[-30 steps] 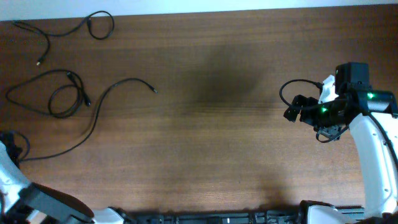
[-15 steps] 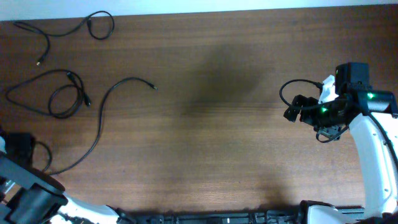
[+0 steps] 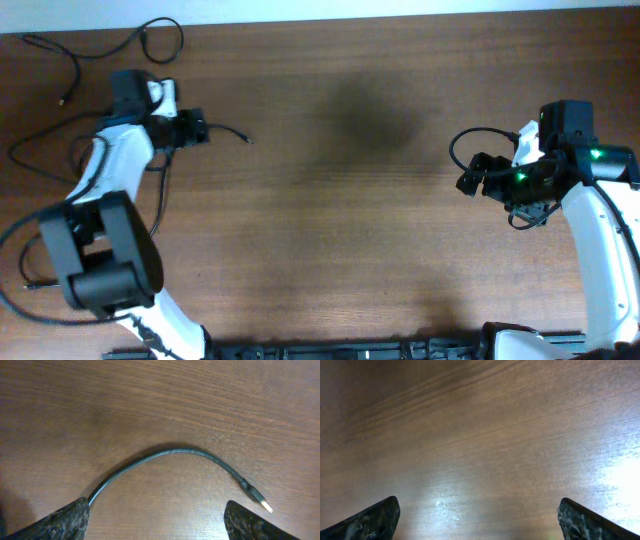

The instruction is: Untangle cables

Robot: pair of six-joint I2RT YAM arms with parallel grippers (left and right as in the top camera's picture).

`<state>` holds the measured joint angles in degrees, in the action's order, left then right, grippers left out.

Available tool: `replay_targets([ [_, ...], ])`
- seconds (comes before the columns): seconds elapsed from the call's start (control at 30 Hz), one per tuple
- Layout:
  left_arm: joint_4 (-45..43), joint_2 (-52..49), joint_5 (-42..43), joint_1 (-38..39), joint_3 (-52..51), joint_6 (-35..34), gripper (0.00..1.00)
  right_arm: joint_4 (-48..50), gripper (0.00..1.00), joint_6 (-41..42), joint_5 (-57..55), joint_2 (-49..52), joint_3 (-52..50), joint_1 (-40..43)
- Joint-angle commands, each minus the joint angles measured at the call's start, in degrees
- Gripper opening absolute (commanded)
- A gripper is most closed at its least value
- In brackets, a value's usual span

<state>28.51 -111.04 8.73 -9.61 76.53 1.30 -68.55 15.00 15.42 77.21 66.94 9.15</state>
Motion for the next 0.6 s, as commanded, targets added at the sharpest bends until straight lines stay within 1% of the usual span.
replay_targets([
  [0.0,-1.4,-5.2,-5.8,2.3,0.7,8.7,0.89,0.0,0.98,0.3,-0.7,0.1,-0.2,0.2],
  [0.13,-2.8,-8.8,-6.1,0.5,0.7,10.8,0.88,0.0,0.99,0.3,-0.7,0.1,-0.2,0.2],
  [0.2,-2.8,-9.6,-6.2,-0.9,0.7,11.2,0.84,0.0,0.98,0.3,-0.7,0.1,-0.2,0.2],
  [0.23,-2.7,-10.2,-6.0,-1.6,0.5,11.2,0.71,0.0,0.98,0.3,-0.7,0.1,-0.2,0.2],
  [0.27,-2.7,-10.5,-5.6,-1.9,0.4,11.3,0.68,0.0,0.98,0.3,-0.7,0.1,-0.2,0.2],
  [0.33,-2.8,-10.9,-4.0,-2.1,0.4,11.3,0.68,0.0,0.99,0.3,-0.7,0.1,-0.2,0.2],
  [0.37,-2.8,-10.9,-2.7,-2.1,0.4,11.3,0.61,0.0,0.98,0.3,-0.7,0.1,-0.2,0.2],
  [0.4,-2.8,-10.9,-1.7,-2.1,0.4,11.2,0.42,0.0,0.98,0.3,-0.7,0.1,-0.2,0.2],
  [0.43,-2.7,-10.9,-0.8,-2.1,0.4,11.2,0.36,0.0,0.98,0.3,-0.7,0.1,-0.2,0.2],
  [0.47,-2.5,-10.6,1.2,-2.1,0.5,11.2,0.24,0.0,0.99,0.3,-0.7,0.1,-0.2,0.2],
  [0.5,-2.3,-10.2,3.3,-2.1,0.7,11.2,0.17,0.0,0.99,0.3,-0.7,0.1,-0.2,0.2],
  [0.53,-2.1,-9.6,4.4,-2.1,1.2,10.4,0.06,0.0,0.98,0.3,-0.7,0.1,-0.2,0.2],
  [0.57,-1.4,-7.9,5.0,-2.1,2.4,8.7,0.0,0.0,0.98,0.3,-0.7,0.1,-0.2,0.2],
])
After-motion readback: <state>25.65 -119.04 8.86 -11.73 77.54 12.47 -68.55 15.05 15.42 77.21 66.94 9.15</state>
